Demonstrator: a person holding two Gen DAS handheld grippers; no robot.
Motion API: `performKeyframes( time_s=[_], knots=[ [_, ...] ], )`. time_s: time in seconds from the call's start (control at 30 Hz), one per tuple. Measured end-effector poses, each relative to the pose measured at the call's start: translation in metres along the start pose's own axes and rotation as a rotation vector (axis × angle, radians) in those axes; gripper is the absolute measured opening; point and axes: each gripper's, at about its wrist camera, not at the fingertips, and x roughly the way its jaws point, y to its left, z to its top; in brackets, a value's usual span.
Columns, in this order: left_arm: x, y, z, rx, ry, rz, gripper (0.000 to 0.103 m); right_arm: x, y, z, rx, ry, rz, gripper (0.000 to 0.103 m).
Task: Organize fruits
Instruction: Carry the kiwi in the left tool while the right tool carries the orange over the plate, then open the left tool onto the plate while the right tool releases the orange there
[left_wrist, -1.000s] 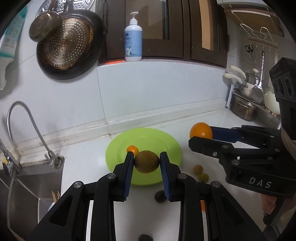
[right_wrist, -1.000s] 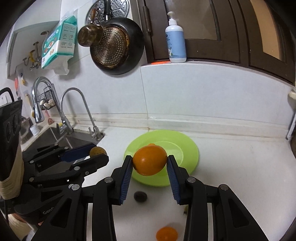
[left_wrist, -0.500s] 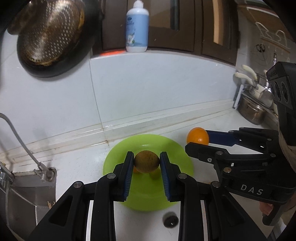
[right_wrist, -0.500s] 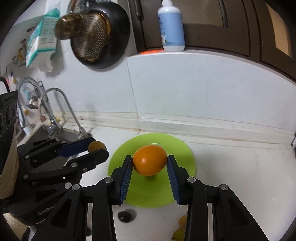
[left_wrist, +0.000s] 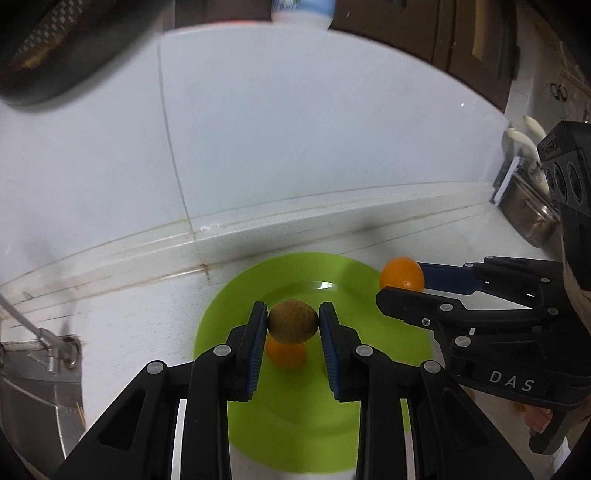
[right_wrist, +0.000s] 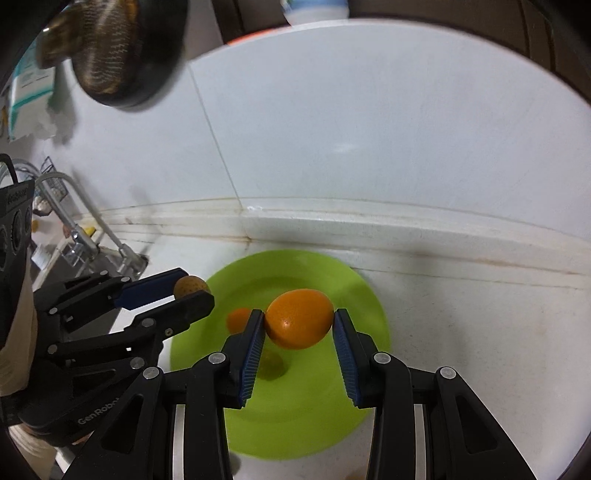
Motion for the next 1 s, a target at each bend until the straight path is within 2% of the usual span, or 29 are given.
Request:
performKeyframes(
  time_s=[0.33,0.47,0.53,0.6,0.8,1.0],
  knots=[
    [0.047,0.011,0.006,-0.014,0.08,-0.007,0.029,0.044,-0.017,0.004,0.033,0.081,-0.009,0.039],
    [0.054,0.009,0.008,-0.009,0.085,-0.004,0.029,0.054,-0.017,0.002,0.036,0.101,-0.012,0.039],
    [0.056,0.009,0.009,-0.004,0.083,0.001,0.033,0.056,-0.016,0.002,0.035,0.104,-0.013,0.039],
    [0.054,0.009,0.01,-0.005,0.081,0.013,0.038,0.056,-0.017,0.003,0.036,0.104,-0.017,0.039],
    [0.039,0.012,0.009,-0.021,0.073,0.039,0.043,0.047,-0.018,0.002,0.054,0.094,-0.039,0.04],
    [0.002,0.006,0.001,-0.023,0.034,0.071,0.05,0.018,-0.013,0.0,0.051,0.04,-0.05,0.04]
  ],
)
